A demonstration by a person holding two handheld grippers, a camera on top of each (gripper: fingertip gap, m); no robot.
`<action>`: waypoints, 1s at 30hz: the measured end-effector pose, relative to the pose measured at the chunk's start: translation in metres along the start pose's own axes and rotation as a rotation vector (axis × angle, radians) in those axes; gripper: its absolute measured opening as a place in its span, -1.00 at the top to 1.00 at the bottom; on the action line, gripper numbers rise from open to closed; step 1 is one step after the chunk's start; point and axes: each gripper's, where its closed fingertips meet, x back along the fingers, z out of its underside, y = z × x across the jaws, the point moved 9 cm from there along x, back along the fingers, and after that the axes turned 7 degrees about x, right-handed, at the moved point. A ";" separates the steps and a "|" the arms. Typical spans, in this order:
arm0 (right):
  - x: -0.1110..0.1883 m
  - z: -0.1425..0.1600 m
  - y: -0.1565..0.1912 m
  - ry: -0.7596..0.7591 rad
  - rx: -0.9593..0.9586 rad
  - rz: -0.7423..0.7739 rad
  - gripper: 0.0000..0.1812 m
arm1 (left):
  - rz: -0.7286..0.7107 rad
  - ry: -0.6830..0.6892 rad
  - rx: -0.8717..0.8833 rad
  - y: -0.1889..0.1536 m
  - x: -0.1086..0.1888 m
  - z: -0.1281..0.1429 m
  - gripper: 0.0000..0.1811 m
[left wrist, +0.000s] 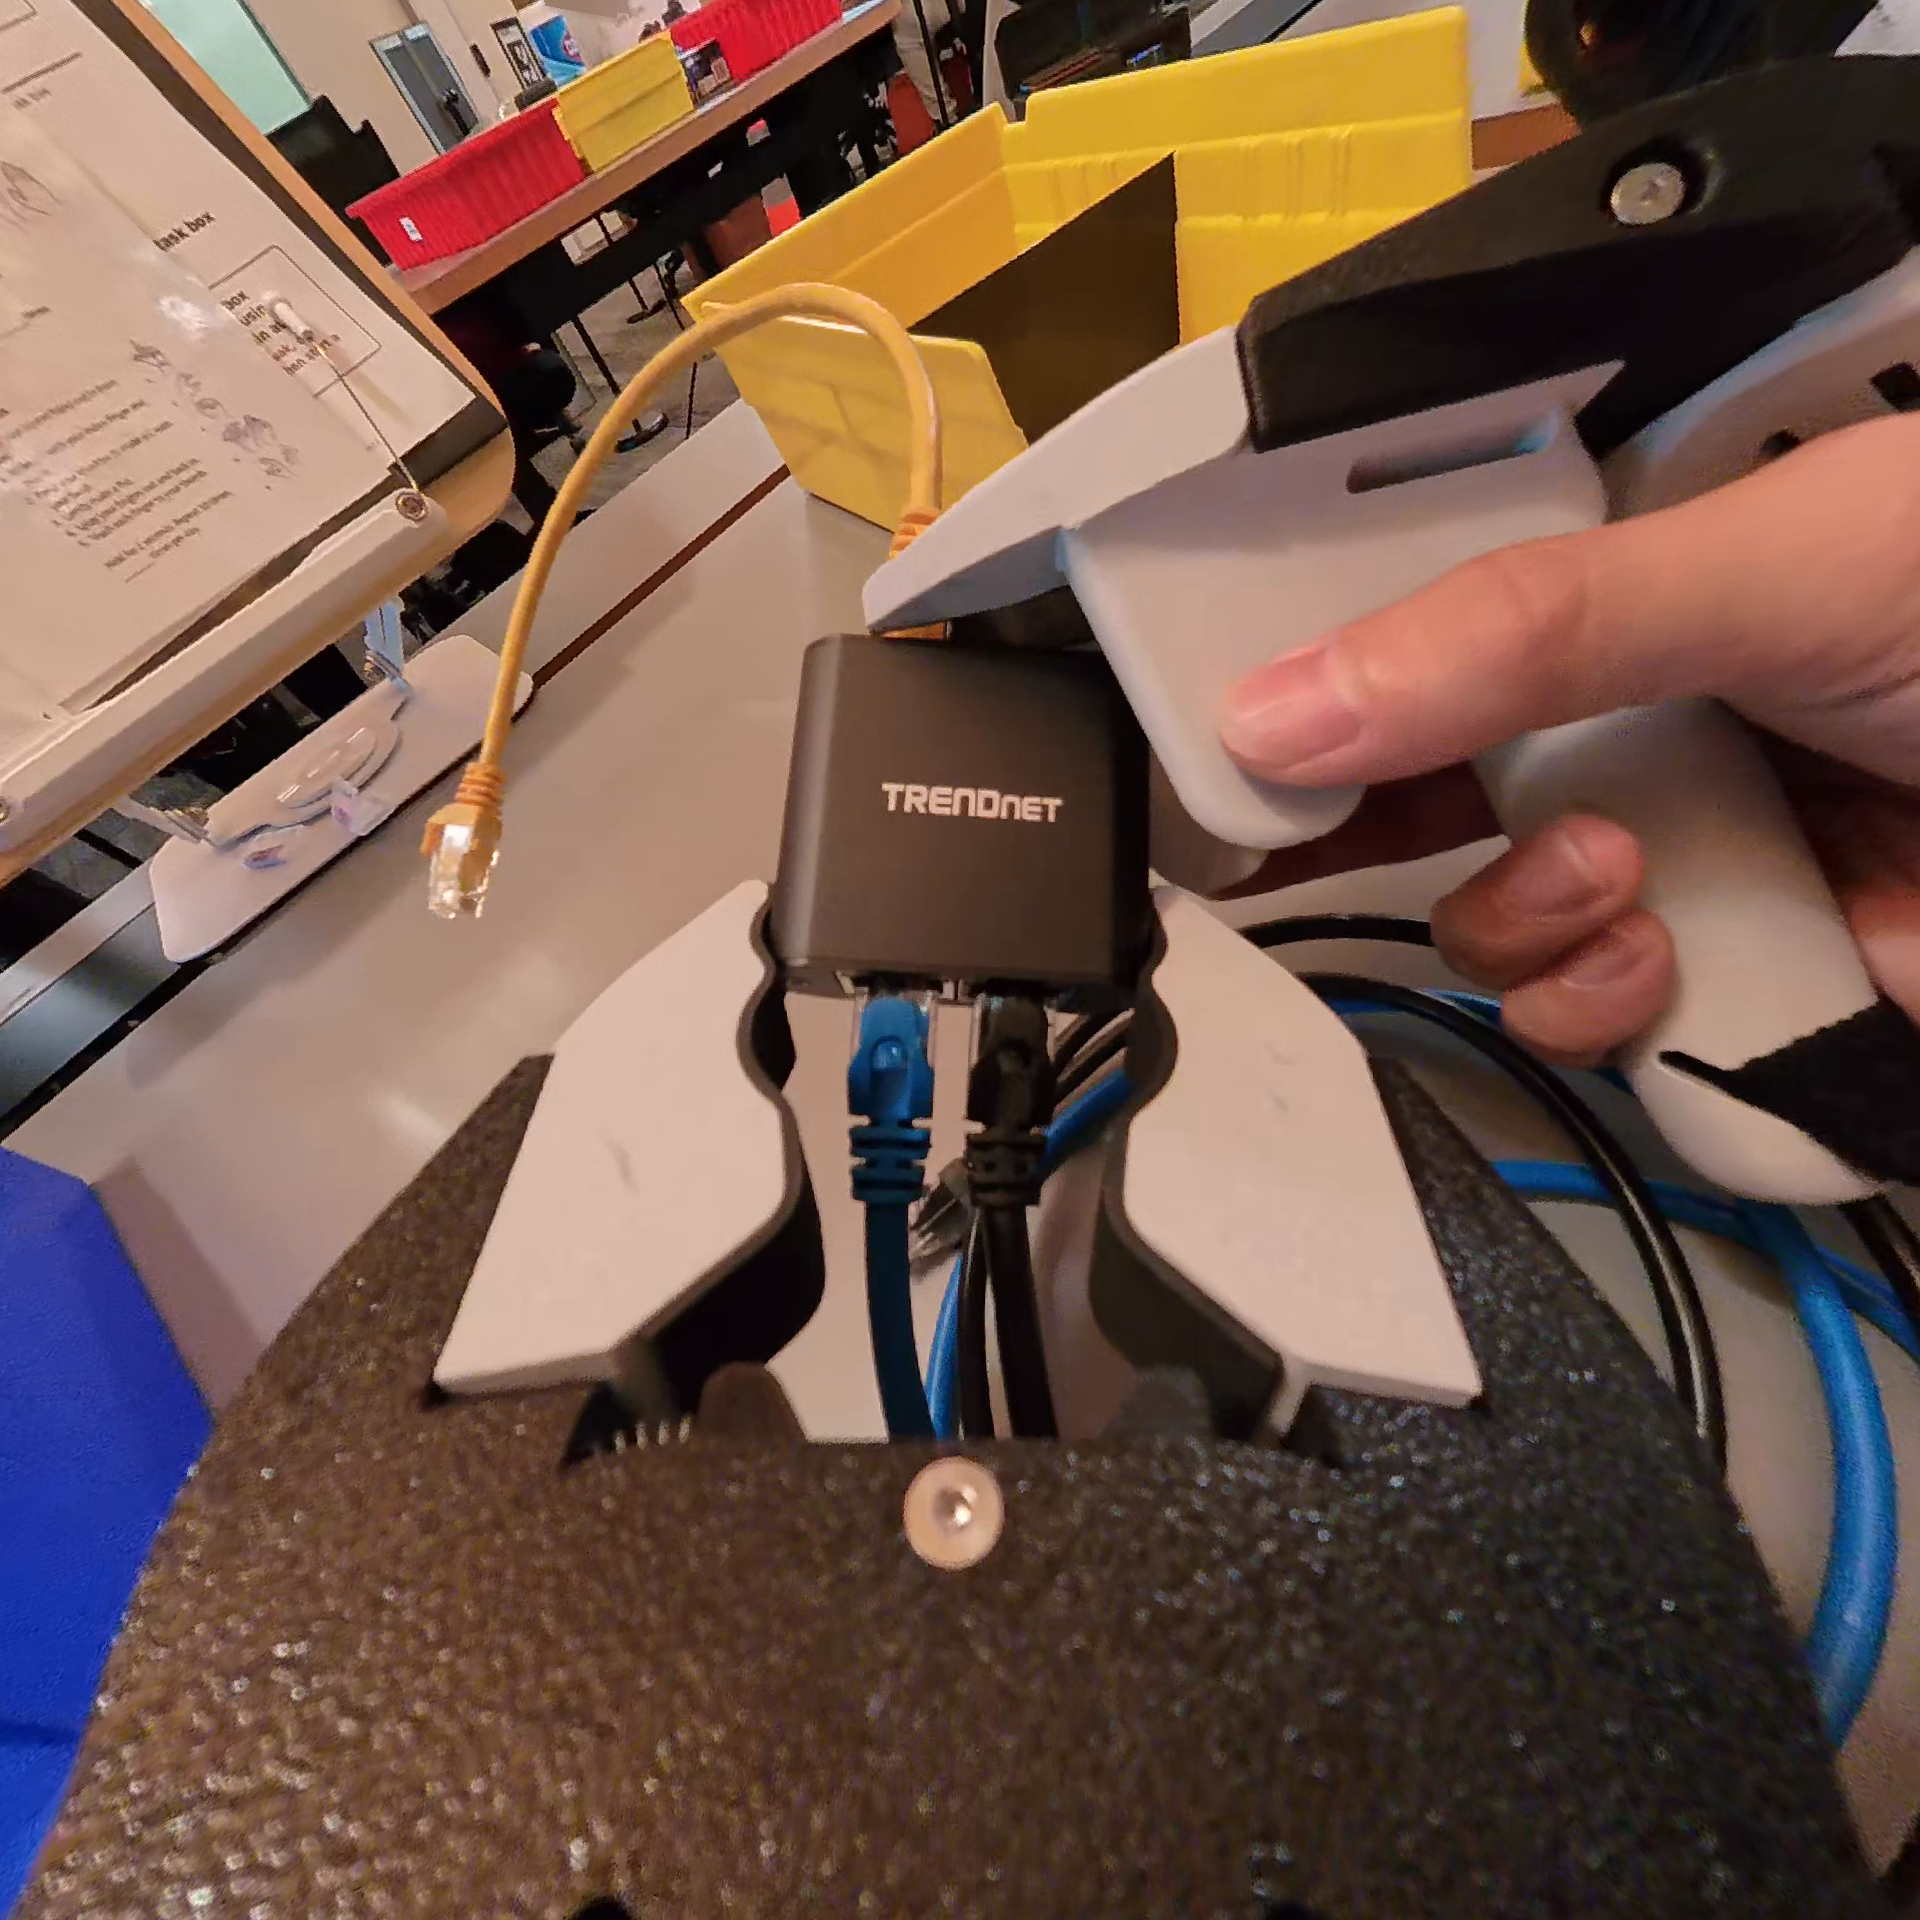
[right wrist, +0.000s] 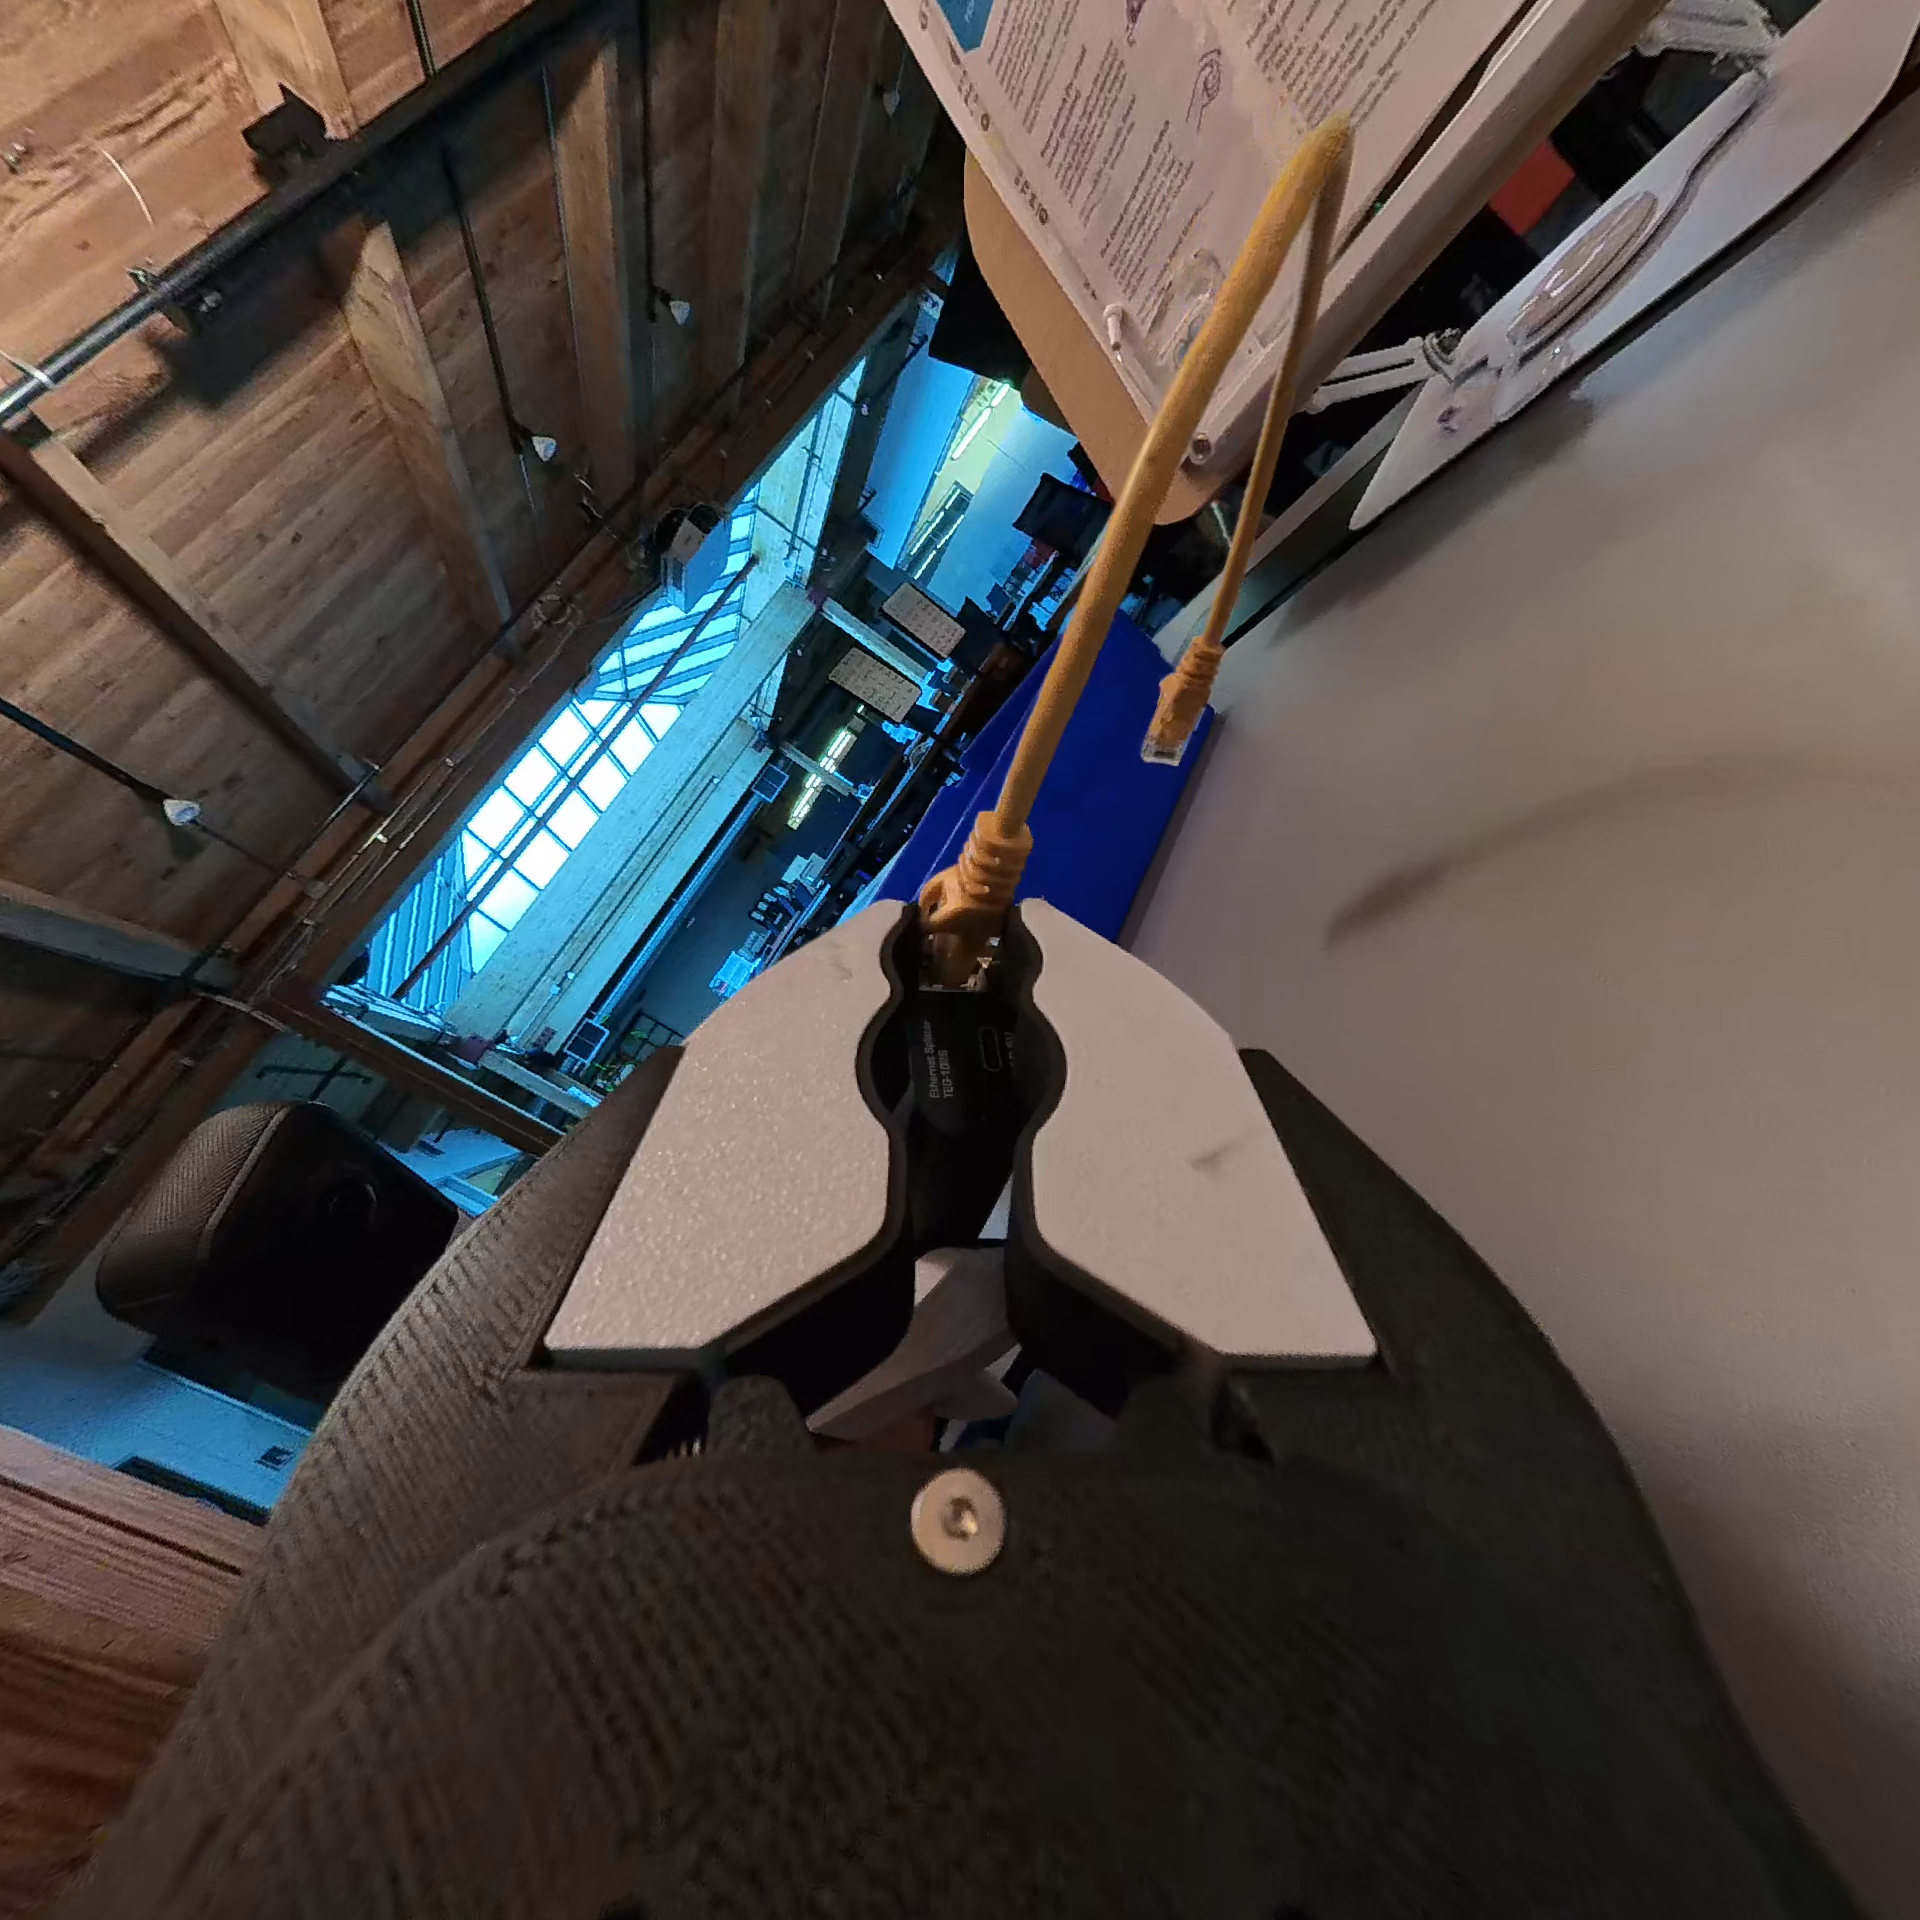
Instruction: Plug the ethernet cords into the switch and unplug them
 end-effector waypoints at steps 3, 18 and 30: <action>0.001 -0.001 0.001 0.007 0.026 0.013 0.83 | 0.003 0.002 0.007 0.000 -0.001 0.000 0.31; 0.002 0.001 -0.002 -0.007 -0.061 -0.028 0.85 | 0.001 -0.007 0.029 0.000 0.000 0.000 0.31; -0.001 -0.002 -0.005 0.019 0.123 -0.112 0.86 | -0.017 -0.045 0.039 0.000 -0.001 0.002 0.31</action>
